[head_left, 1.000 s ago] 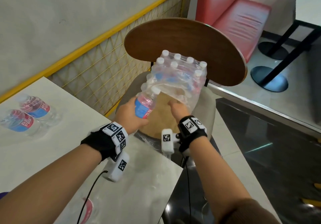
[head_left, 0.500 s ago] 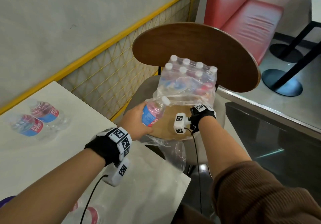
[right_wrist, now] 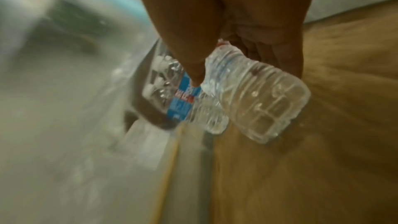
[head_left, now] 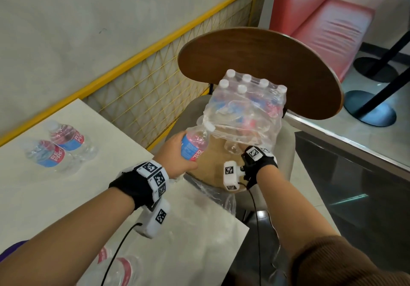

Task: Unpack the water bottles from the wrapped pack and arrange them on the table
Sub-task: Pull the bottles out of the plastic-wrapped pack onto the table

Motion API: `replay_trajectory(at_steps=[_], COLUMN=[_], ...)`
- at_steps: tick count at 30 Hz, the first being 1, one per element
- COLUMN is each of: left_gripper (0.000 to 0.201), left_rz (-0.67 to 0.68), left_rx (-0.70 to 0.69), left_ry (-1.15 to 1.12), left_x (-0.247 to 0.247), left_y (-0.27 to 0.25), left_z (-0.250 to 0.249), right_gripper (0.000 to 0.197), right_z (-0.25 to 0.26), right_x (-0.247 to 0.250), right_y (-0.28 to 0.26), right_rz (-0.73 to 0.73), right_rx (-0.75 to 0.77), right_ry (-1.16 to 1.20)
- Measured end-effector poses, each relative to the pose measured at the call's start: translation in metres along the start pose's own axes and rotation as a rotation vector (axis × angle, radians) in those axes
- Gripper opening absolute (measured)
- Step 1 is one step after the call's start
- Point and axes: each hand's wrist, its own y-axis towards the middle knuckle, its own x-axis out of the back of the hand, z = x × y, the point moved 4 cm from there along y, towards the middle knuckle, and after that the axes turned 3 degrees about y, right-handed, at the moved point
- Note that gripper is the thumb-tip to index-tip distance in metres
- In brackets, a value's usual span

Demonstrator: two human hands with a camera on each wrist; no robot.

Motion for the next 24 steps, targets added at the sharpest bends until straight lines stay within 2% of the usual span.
replay_trajectory(at_steps=[2,3,5,6,7,10,11,15,20,24], left_gripper=[0.075,0.079,0.083,0.082,0.078,0.061,0.056,0.037,0.046,0.056], left_rz=[0.025,0.031,0.044,0.049,0.064,0.094,0.091,0.046,0.023,0.002], left_rx=[0.012,0.015,0.040,0.048,0.060,0.049,0.046,0.011,-0.091,-0.173], left_ry=[0.020,0.036,0.030,-0.001,-0.035,-0.083,-0.094,-0.113,-0.100,0.052], left_x=[0.003,0.006,0.014,0.019,0.023,0.037,0.044,0.070,0.082,0.083], left_y=[-0.004,-0.008,-0.020,-0.026,-0.031,-0.053,-0.061,-0.106,-0.182,-0.248], left_z=[0.006,0.008,0.011,0.012,0.014,0.012,0.008,-0.016,-0.029,-0.032], right_gripper=[0.056,0.053,0.041,0.027,0.021,0.055,0.060,0.053,0.065,0.068], right_z=[0.009,0.016,0.028,0.032,0.033,0.028,0.027,0.020,0.015,0.023], right_x=[-0.013,-0.019,-0.034,-0.042,-0.049,-0.075,-0.082,-0.111,-0.148,-0.178], right_y=[-0.006,-0.010,-0.020,-0.027,-0.038,-0.069,-0.080,-0.132,-0.192,-0.229], right_rz=[0.067,0.043,-0.029,-0.067,-0.081,-0.030,-0.001,0.106,0.206,0.318], right_rx=[-0.064,-0.061,0.014,0.086,0.162,0.290,0.325,0.444,0.563,0.595], right_ry=[0.338,0.458,0.638,0.711,0.778,0.913,0.936,0.926,0.650,0.541])
